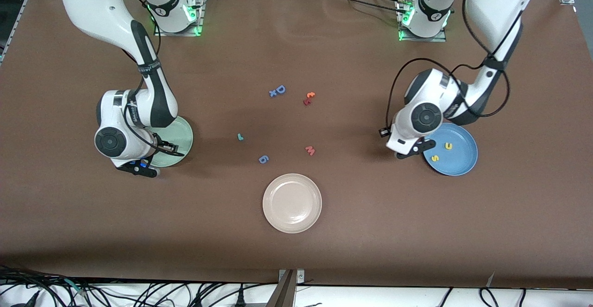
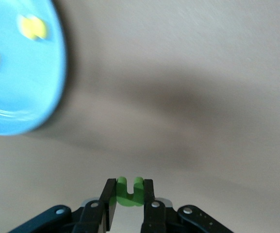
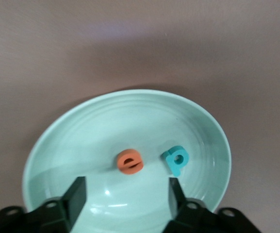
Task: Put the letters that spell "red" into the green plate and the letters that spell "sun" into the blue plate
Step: 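Reach the right gripper to teal 1 while the left gripper places n on blue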
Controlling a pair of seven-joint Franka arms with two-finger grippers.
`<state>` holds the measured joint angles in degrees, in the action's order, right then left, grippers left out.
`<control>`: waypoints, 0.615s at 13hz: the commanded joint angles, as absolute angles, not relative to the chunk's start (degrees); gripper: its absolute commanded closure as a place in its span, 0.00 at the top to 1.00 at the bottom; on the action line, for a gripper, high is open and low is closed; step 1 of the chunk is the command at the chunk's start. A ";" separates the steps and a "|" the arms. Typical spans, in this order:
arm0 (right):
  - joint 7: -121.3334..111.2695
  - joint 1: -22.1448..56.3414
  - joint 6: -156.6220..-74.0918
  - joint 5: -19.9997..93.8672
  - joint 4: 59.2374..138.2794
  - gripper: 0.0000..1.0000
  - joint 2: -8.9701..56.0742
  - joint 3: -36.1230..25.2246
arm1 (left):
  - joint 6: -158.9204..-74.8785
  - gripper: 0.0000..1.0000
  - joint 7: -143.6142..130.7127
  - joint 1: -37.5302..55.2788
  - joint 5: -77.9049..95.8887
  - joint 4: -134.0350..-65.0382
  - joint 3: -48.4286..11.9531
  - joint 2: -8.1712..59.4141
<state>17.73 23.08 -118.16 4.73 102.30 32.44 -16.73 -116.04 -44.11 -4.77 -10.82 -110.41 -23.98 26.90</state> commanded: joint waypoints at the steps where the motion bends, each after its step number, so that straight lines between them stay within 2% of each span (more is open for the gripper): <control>1: 19.67 24.34 -112.08 5.97 101.96 0.98 26.29 -15.74 | -113.47 0.00 -32.65 -10.61 -10.81 -110.21 -23.99 25.58; 3: 24.49 24.35 -110.13 6.06 101.16 0.97 24.61 -12.15 | -113.03 0.00 -25.17 -14.65 -10.81 -110.13 -23.91 25.58; 6: 31.11 24.35 -112.57 5.80 101.07 0.96 24.87 -5.38 | -113.55 0.01 -15.05 -20.47 -10.20 -110.13 -23.99 27.06; 7: 31.11 24.61 -114.24 5.80 101.07 0.98 25.22 -3.19 | -113.55 0.32 -14.59 -20.83 -10.02 -110.13 -23.99 27.24; 8: 30.59 24.78 -116.52 5.37 101.25 0.98 26.09 -2.03 | -113.55 0.99 -15.11 -20.83 -9.85 -110.13 -23.99 27.25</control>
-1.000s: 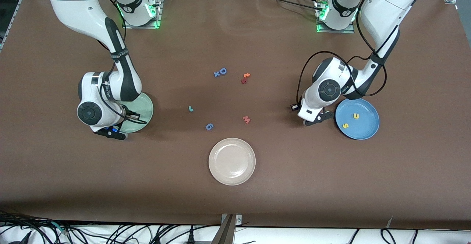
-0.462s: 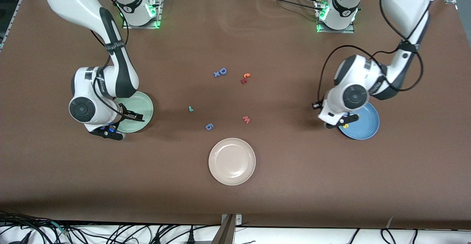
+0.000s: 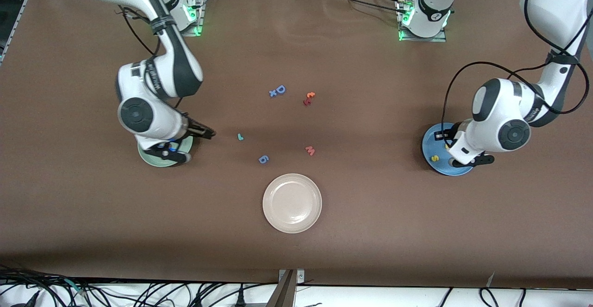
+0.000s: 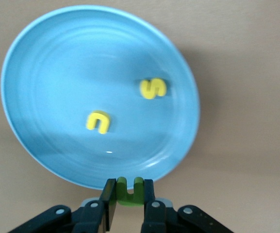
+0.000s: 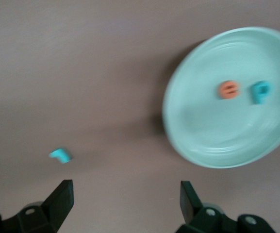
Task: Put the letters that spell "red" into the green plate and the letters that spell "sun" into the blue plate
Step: 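Reach the right gripper to teal 1 while the left gripper places n on blue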
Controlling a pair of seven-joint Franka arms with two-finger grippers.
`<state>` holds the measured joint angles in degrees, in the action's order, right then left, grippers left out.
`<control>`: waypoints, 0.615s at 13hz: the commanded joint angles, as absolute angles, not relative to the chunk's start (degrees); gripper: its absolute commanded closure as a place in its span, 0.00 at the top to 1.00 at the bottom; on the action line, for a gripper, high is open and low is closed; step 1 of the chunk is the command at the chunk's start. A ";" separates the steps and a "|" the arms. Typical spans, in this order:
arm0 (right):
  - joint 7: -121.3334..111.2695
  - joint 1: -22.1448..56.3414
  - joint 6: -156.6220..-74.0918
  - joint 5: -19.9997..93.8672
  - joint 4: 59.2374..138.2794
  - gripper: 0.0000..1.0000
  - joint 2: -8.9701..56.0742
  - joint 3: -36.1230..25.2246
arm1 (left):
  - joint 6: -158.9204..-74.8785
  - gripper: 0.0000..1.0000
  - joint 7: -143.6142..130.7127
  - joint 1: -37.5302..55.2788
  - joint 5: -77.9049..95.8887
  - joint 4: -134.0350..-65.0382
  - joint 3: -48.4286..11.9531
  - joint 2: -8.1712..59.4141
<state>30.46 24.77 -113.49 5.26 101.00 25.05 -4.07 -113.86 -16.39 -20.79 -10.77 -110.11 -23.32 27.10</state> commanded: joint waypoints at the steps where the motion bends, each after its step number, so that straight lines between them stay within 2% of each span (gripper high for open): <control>1: 28.93 24.87 -119.15 5.19 101.60 0.98 27.15 -0.54 | -113.55 1.00 -15.20 -20.83 -9.84 -110.13 -23.99 27.25; 5: 20.58 27.24 -128.74 4.75 101.78 0.97 31.89 0.44 | -113.47 1.00 -15.29 -20.48 -9.84 -110.04 -24.17 26.90; 8: 19.07 28.74 -134.82 3.96 103.01 0.93 34.63 0.44 | -112.77 1.00 -15.29 -20.21 -10.02 -108.55 -26.01 24.44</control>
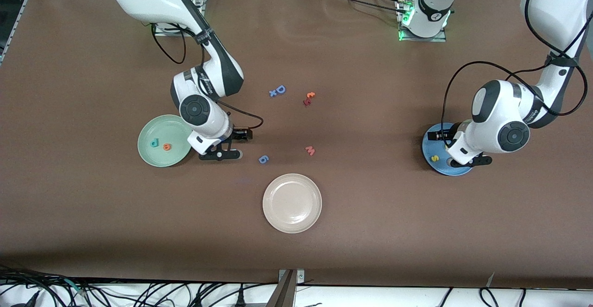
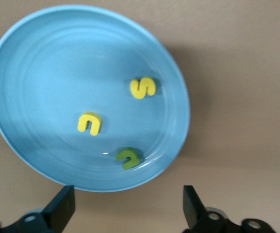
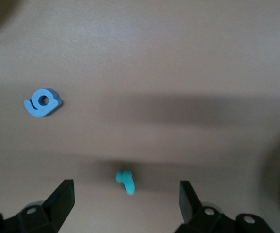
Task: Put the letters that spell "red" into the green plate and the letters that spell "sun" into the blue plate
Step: 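Reach the right gripper to teal 1 while the left gripper places n on blue, then grasp the teal 1 with the right gripper while the left gripper withdraws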
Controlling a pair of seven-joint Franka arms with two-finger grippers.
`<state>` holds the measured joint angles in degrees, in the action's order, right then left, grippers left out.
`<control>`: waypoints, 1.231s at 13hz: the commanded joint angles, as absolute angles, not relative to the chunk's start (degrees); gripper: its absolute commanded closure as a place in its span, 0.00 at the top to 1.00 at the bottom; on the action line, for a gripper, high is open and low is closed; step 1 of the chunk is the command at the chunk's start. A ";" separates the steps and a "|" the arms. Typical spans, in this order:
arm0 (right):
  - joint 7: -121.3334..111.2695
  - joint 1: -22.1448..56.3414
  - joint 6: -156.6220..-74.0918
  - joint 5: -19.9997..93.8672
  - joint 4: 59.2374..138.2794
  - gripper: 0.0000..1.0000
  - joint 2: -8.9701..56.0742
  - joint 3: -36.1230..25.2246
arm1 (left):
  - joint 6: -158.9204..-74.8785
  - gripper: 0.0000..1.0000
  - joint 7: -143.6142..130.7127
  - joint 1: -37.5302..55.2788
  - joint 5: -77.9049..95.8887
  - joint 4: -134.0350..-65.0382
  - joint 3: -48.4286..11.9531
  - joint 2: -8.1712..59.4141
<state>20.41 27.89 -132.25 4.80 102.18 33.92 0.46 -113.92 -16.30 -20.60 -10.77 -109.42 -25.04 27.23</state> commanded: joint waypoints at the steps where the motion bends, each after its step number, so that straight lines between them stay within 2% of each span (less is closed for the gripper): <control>1: 18.55 28.74 -134.82 3.87 103.36 0.86 34.80 0.44 | -112.50 1.00 -15.03 -20.21 -10.02 -108.02 -26.80 23.30; 2: 17.94 28.74 -134.82 3.78 104.23 0.76 34.80 0.35 | -111.54 1.00 -14.86 -20.21 -10.19 -107.23 -27.68 21.81; 4: 17.93 28.74 -134.74 3.60 105.73 0.72 34.72 0.35 | -105.16 1.00 -14.77 -20.21 -10.63 -102.42 -31.27 20.22; 7: 16.62 28.74 -134.65 3.43 106.79 0.47 34.45 0.18 | -91.36 1.00 -14.59 -20.21 -10.81 -91.79 -37.95 20.21; 9: 16.87 28.74 -134.74 3.43 106.79 0.47 34.72 0.18 | -85.98 1.00 -14.68 -20.30 -10.90 -85.90 -40.77 20.21; 12: 17.05 28.74 -134.91 3.51 106.79 0.43 34.80 0.18 | -84.46 1.00 -11.27 -20.74 -10.64 -80.88 -40.96 18.90; 13: 17.05 28.74 -134.83 3.52 106.79 0.32 34.80 0.18 | -84.55 1.00 -10.21 -20.48 -10.55 -78.16 -40.70 18.37; 15: 17.31 28.74 -134.82 3.60 106.79 0.12 34.80 0.18 | -84.46 1.00 -9.41 -17.78 -10.29 -77.00 -38.08 15.74; 16: 17.31 28.74 -134.82 3.52 106.79 0.09 34.80 0.18 | -84.46 1.00 -4.88 -15.49 -9.24 -77.69 -31.01 13.56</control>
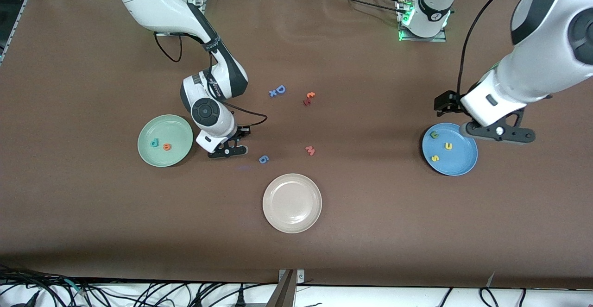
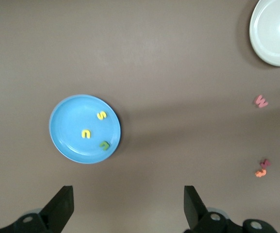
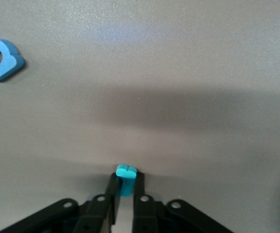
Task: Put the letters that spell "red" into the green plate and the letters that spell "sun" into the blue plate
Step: 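Grasp the teal 1 with the right gripper while the left gripper withdraws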
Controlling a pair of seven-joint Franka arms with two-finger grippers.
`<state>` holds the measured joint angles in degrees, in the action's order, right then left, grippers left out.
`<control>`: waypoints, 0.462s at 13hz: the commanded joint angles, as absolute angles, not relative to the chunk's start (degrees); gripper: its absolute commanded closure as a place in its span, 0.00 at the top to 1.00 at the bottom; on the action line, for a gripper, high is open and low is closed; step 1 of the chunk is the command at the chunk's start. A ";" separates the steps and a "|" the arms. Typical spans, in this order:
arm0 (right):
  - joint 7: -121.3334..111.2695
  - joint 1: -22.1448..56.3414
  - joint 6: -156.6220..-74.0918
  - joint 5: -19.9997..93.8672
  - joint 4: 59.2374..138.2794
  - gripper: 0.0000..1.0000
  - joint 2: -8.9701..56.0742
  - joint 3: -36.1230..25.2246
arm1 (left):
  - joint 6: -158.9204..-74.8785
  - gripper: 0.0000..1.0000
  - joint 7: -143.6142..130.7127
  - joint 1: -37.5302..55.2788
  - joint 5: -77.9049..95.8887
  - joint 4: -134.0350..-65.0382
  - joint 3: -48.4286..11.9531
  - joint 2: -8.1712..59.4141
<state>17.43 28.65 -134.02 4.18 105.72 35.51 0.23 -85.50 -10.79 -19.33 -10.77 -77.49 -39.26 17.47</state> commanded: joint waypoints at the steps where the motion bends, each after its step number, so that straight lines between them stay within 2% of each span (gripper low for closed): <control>1: 17.31 28.74 -134.65 3.60 106.79 0.06 34.80 0.18 | -84.38 1.00 1.87 -12.95 -6.01 -78.65 -26.50 11.88; 2: 17.40 28.65 -134.56 3.60 106.79 0.01 34.63 0.18 | -84.29 1.00 6.54 -11.01 -3.63 -79.36 -21.23 11.08; 4: 17.14 28.57 -132.91 3.60 106.61 0.01 33.23 -0.09 | -84.72 1.00 7.21 -3.90 -0.28 -82.34 -9.63 8.28; 6: 16.09 28.48 -126.25 3.60 105.82 0.00 29.38 -3.06 | -86.91 1.00 7.12 -1.24 1.67 -84.63 -3.64 6.95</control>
